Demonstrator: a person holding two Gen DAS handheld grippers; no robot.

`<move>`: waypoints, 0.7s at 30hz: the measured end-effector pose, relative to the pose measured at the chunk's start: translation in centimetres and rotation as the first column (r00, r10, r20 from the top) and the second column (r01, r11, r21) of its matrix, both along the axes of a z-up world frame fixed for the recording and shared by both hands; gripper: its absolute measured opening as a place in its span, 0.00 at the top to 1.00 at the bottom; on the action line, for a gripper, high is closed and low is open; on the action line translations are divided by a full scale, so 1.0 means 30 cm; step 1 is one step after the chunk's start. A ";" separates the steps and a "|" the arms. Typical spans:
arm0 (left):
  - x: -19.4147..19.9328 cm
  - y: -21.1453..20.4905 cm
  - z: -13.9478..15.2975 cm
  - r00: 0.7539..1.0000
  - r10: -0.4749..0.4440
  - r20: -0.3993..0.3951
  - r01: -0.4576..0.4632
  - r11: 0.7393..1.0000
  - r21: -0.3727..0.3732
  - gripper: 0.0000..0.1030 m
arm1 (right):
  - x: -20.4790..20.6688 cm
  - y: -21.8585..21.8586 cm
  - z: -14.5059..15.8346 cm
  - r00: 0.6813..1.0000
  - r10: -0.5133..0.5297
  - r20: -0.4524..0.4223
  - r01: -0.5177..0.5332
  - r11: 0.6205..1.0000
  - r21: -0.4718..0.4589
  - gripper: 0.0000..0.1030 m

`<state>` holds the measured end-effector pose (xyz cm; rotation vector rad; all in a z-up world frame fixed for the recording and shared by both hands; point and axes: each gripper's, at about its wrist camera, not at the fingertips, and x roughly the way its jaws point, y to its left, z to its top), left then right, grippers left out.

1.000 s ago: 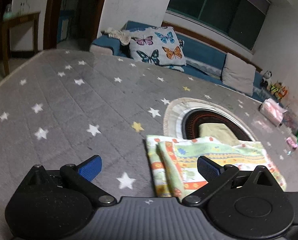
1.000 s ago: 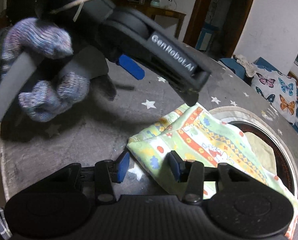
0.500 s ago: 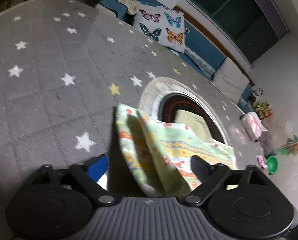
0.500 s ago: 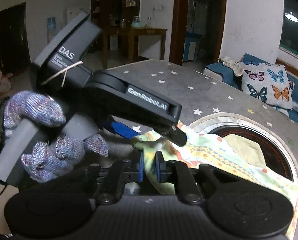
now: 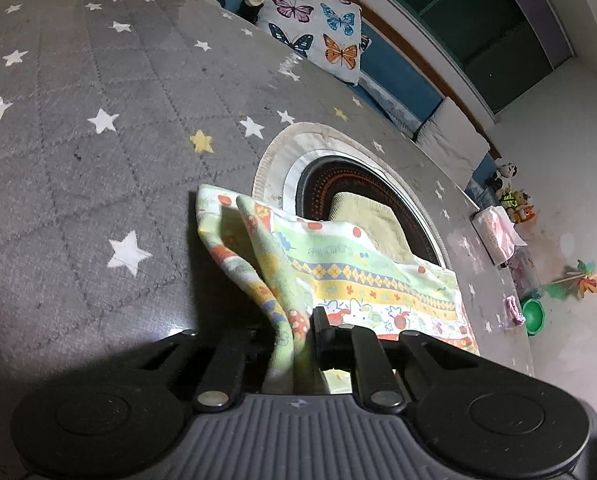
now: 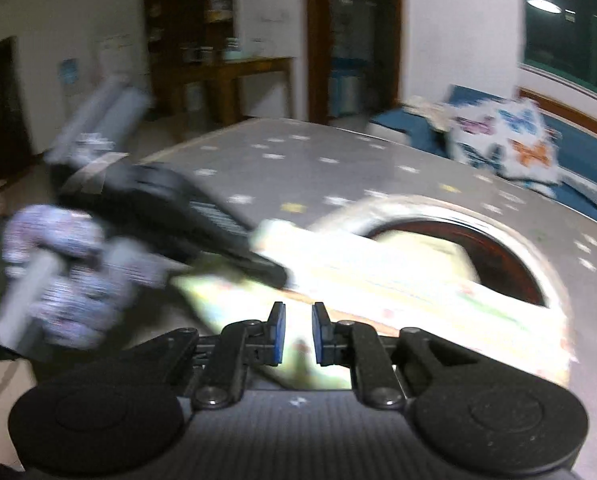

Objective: Fold clothes

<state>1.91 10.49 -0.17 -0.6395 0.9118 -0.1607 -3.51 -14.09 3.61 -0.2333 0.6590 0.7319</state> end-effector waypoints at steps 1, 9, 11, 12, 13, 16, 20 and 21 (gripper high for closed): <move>0.000 0.000 0.000 1.000 0.000 0.000 0.000 1.000 0.002 0.87 | 0.024 -0.034 -0.007 0.999 -0.043 -0.005 0.043 0.999 -0.008 0.88; 0.003 -0.003 0.003 1.000 -0.003 -0.001 0.003 1.000 0.014 0.87 | 0.217 -0.304 -0.072 0.929 -0.368 -0.031 0.366 0.929 -0.048 0.74; 0.005 -0.005 0.004 1.000 -0.004 0.000 0.004 1.000 0.020 0.87 | 0.247 -0.363 -0.090 0.905 -0.424 -0.040 0.422 0.905 -0.045 0.67; 0.006 -0.006 0.004 1.000 -0.005 0.000 0.005 1.000 0.024 0.87 | 0.260 -0.382 -0.097 0.895 -0.444 -0.047 0.442 0.896 -0.042 0.60; 0.007 -0.007 0.004 1.000 -0.005 0.000 0.005 1.000 0.027 0.87 | 0.273 -0.400 -0.104 0.885 -0.463 -0.053 0.461 0.887 -0.039 0.59; 0.010 -0.009 0.005 1.000 -0.007 0.001 0.007 0.999 0.035 0.87 | 0.311 -0.437 -0.143 0.866 -0.495 -0.070 0.493 0.869 -0.041 0.56; 0.016 -0.012 0.006 1.000 -0.013 0.004 0.013 0.999 0.047 0.86 | 0.322 -0.444 -0.161 0.862 -0.500 -0.088 0.501 0.866 -0.016 0.55; 0.019 -0.014 0.008 1.000 -0.015 0.005 0.015 0.998 0.053 0.86 | 0.321 -0.436 -0.161 0.863 -0.497 -0.087 0.498 0.867 -0.015 0.57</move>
